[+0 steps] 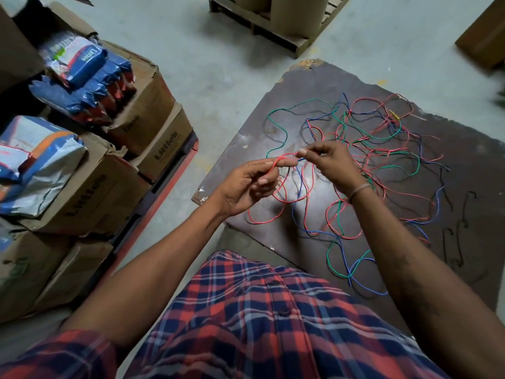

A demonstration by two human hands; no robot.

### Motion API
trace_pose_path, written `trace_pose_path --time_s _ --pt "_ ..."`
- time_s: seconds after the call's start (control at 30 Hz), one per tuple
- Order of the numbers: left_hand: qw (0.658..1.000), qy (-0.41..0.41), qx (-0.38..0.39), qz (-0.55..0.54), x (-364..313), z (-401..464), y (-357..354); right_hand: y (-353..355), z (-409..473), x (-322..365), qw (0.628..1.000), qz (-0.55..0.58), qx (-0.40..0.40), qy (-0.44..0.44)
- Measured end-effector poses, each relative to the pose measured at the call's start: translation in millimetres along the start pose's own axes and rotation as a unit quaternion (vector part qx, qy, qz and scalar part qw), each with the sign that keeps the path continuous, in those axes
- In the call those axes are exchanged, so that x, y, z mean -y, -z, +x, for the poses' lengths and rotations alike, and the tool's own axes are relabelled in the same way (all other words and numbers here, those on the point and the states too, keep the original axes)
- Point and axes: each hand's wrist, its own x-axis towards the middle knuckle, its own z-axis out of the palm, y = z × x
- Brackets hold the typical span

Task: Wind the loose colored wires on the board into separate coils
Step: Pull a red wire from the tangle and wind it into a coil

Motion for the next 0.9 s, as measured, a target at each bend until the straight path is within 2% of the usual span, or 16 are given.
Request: trace_pose_path --time_s 0.13,0.23,0.37,0.5,0.6,0.67,0.77,0.9 --pt "0.995 -0.055 -0.077 -0.034 -14.3 5.8 -10.4 -32.7 -29.2 -8.7 0.988 -0.015 0.129 -0.084" --pt "0.990 -0.092 -0.097 -0.047 -18.7 14.0 -8.4 -47.8 -49.2 -3.8 0.978 -0.019 0.187 -0.091" --pt "0.983 -0.088 -0.135 0.092 -8.2 20.6 -0.2 -41.4 -67.2 17.9 0.972 -0.088 0.215 -0.021" --pt "0.932 -0.079 -0.185 0.303 8.5 24.7 13.1 -17.9 -76.7 35.0 0.953 -0.183 0.237 0.053" --pt "0.914 -0.066 -0.166 0.365 14.9 22.0 18.7 5.5 -78.6 51.5 0.959 -0.151 0.230 0.070" --pt "0.910 -0.056 -0.139 0.386 16.0 19.9 14.8 22.7 -74.4 59.9 0.972 -0.081 0.209 0.064" --pt "0.932 -0.044 -0.115 0.341 13.9 15.3 -0.8 41.8 -58.0 63.8 0.984 0.000 0.159 0.079" --pt "0.962 -0.054 -0.079 0.255 11.2 13.8 -11.8 45.3 -27.3 56.8 0.991 0.037 0.079 0.097"
